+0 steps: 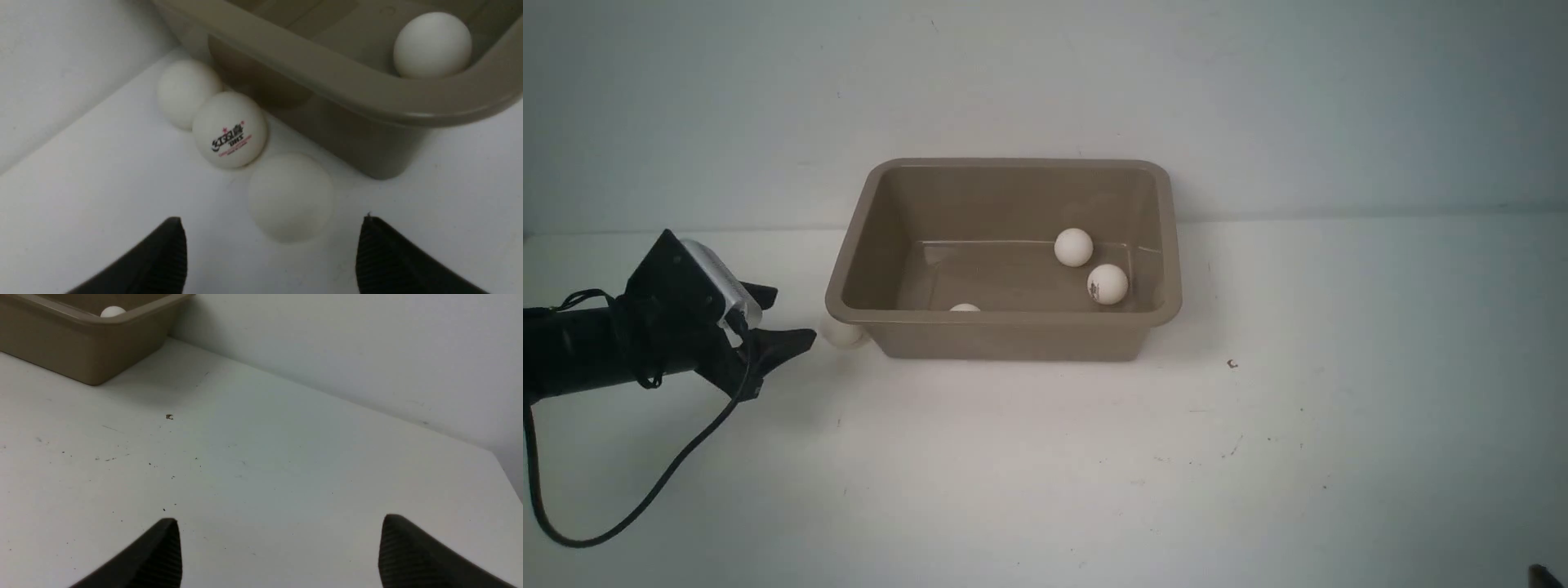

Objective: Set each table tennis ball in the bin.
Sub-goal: Use the left arm to clamp the table tennis ball closest to it

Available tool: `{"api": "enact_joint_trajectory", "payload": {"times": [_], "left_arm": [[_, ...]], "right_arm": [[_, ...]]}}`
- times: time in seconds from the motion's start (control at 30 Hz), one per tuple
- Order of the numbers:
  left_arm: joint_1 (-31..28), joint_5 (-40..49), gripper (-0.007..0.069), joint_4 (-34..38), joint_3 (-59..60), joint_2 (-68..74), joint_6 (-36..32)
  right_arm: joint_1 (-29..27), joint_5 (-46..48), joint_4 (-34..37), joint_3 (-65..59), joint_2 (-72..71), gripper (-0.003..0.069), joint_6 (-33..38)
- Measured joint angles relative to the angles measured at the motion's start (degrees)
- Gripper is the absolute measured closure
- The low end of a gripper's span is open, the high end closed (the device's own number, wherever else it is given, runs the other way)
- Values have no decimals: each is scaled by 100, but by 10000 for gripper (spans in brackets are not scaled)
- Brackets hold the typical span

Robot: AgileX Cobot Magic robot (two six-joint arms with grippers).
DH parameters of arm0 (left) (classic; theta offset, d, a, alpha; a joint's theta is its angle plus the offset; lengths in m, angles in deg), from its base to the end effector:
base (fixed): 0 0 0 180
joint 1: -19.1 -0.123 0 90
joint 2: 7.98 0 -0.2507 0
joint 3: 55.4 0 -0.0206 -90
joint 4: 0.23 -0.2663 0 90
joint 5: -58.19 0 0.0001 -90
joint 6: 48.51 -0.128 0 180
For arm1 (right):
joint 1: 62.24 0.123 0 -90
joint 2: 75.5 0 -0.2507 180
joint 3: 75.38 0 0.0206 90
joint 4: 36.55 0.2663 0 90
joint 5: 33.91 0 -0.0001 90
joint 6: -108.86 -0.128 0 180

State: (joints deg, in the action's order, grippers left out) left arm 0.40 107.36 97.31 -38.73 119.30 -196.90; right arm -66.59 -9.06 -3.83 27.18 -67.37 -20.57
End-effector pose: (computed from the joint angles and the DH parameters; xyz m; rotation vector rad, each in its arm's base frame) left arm 0.3952 0.0323 0.0592 0.8653 1.8868 -0.3197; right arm 0.1368 0.0188 0.1633 -0.4138 1.8113 -0.0854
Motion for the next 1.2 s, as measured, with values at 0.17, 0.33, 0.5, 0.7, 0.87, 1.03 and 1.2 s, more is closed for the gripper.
{"api": "enact_joint_trajectory", "payload": {"times": [0.17,0.33,0.5,0.7,0.87,1.03,1.2], "left_arm": [[0,19,125,0,-150,135,0],[127,160,125,7,-267,504,191],[279,224,125,-18,-346,664,211],[503,240,125,-12,-631,788,313],[718,-276,160,-18,-712,809,453],[738,-466,319,-9,-712,809,460],[738,-395,570,2,-712,816,455]], "right_arm": [[0,0,0,0,0,69,0],[0,0,0,0,0,69,-111],[0,0,0,0,0,69,-128],[0,3,0,0,0,69,-128],[0,3,0,0,0,69,-128],[0,3,0,0,0,69,-128],[0,3,0,0,0,69,-134]]}}
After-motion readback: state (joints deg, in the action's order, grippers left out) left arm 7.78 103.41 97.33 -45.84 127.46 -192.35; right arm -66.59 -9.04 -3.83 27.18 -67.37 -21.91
